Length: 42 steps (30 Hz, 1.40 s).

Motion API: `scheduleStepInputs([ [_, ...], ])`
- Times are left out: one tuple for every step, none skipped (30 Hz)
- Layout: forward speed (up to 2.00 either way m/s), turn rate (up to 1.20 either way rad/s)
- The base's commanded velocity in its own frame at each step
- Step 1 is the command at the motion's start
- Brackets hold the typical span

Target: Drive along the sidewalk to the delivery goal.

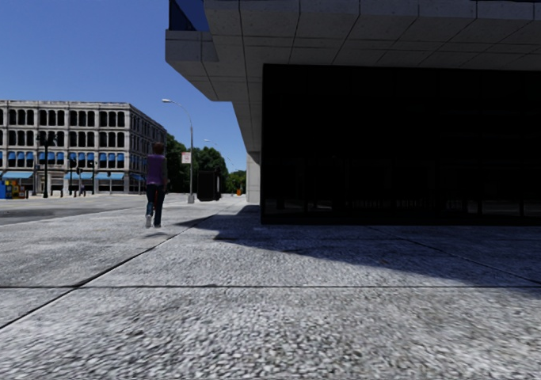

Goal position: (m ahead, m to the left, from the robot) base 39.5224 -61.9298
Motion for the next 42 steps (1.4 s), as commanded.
scheduleStepInputs([
  [1.5, -0.07],
  [1.5, -0.07],
  [1.5, -0.06],
  [1.5, -0.05],
  [1.5, -0.05],
  [1.5, -0.05],
  [1.5, -0.05],
  [1.5, -0.07],
  [1.5, -0.18],
  [1.5, -0.31],
  [1.5, -0.31],
  [1.49, -0.44],
  [1.43, -0.51],
  [1.39, -0.53],
  [1.37, -0.55],
  [1.37, -0.55],
  [1.37, -0.59],
  [1.37, -0.6],
  [1.37, -0.61],
  [1.37, -0.62],
  [1.37, -0.62],
  [1.37, -0.62],
  [1.37, -0.62],
  [1.37, -0.62],
  [1.37, -0.62],
  [1.37, -0.62],
  [1.37, -0.62],
  [1.37, -0.62],
  [1.37, -0.62],
  [1.37, -0.62],
  [1.37, -0.62],
  [1.37, -0.62],
  [1.37, -0.62],
  [1.37, -0.62],
  [1.53, -0.62],
  [2.0, -0.62],
  [2.0, -0.62],
  [2.0, -0.62],
  [2.0, -0.62],
  [2.0, -0.62],
  [2.0, -0.62],
  [2.0, -0.62],
])
